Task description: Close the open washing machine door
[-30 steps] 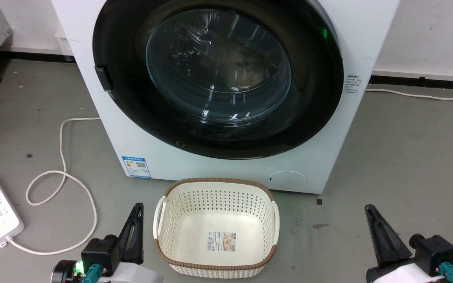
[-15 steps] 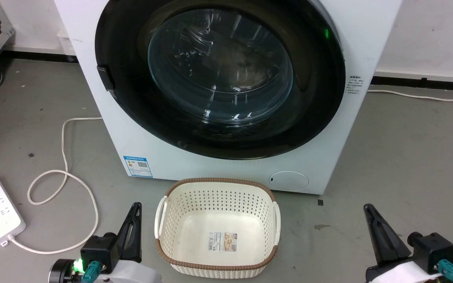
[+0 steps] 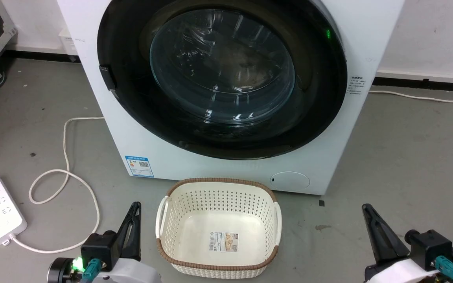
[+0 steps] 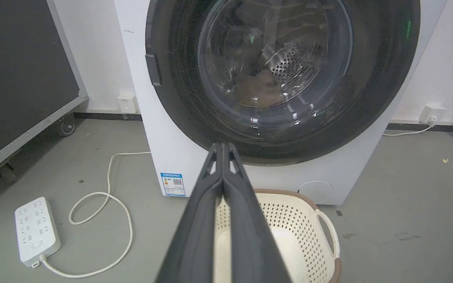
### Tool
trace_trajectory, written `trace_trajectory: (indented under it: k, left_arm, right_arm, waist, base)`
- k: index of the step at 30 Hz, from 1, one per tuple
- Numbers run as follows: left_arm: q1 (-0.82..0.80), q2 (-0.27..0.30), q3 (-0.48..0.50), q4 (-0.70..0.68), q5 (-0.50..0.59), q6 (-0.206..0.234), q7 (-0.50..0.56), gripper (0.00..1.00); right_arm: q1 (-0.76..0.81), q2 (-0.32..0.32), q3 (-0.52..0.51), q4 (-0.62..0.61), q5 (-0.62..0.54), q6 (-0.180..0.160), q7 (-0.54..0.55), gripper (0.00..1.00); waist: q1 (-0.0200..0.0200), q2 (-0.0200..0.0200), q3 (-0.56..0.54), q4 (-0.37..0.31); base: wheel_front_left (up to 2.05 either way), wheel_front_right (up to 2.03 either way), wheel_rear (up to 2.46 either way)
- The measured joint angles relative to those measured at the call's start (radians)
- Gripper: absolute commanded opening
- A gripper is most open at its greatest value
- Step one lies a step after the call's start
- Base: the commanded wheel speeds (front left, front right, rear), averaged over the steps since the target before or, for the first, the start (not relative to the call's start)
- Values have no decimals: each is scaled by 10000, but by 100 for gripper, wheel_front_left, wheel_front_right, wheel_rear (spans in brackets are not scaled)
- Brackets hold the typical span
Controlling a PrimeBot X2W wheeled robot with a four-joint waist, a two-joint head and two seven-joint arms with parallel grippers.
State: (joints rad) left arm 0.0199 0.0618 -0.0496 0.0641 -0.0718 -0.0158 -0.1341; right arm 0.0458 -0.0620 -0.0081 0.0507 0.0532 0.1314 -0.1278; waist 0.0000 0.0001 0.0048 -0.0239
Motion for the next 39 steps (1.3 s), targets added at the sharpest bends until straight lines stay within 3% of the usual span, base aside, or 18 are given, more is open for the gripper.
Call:
trace_trajectory:
  k: [39]
  left_arm:
    - [-38,-79,284,-364,353,56,775,0]
  right_arm:
    - [-196,36,46,-265,-276,0,742,0]
  waist:
    - [0,0,-29,143]
  base:
    - [0,0,0]
